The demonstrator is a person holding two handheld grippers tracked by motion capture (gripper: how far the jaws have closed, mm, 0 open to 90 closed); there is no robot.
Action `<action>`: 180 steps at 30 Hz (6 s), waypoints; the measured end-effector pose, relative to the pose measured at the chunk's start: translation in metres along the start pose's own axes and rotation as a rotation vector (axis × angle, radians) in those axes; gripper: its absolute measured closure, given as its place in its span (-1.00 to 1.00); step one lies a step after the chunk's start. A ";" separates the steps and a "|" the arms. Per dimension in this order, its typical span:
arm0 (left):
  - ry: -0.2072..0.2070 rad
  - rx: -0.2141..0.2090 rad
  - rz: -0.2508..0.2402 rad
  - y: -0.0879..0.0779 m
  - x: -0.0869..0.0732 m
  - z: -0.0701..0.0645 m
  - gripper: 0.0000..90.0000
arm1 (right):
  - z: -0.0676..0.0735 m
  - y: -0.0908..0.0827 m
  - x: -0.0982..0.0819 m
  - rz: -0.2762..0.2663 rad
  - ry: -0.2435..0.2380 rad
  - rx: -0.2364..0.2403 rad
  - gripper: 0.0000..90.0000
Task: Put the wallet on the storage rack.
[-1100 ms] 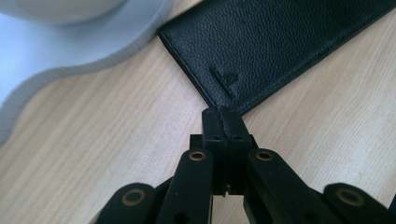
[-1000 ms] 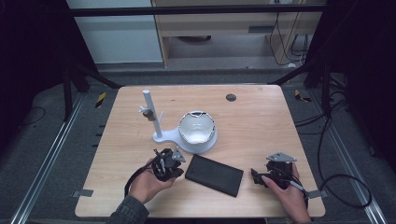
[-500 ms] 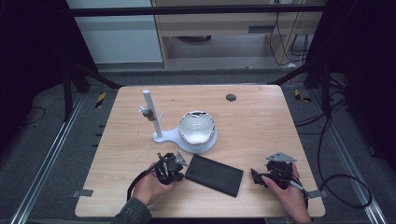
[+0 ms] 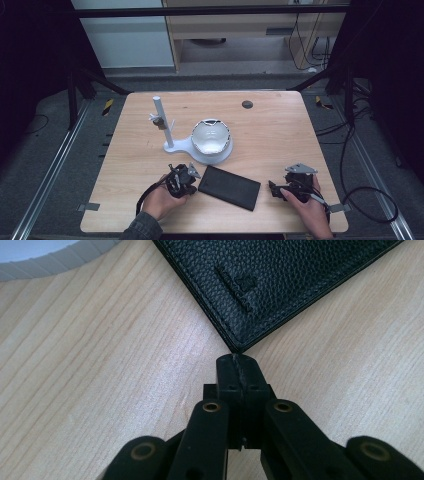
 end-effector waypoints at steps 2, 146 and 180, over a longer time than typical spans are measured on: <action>-0.001 -0.003 -0.003 0.001 0.001 0.000 1.00 | 0.000 0.000 0.000 0.000 0.000 0.000 -0.99; -0.007 -0.072 -0.259 -0.022 0.061 0.030 0.92 | 0.133 -0.010 0.096 0.238 -0.701 0.255 0.63; 0.148 -0.083 -0.427 -0.067 0.074 0.007 -0.73 | 0.053 -0.094 0.116 -0.166 -0.643 0.226 0.88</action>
Point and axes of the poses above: each handheld gripper's, and its own axes: y roughly forward along the jaws, x roughly out of its top, z roughly to its left, the point moved 4 cm from there along y, roughly forward along the jaws, and after that the axes turned 9 degrees about -x, right-handed, at the moved point
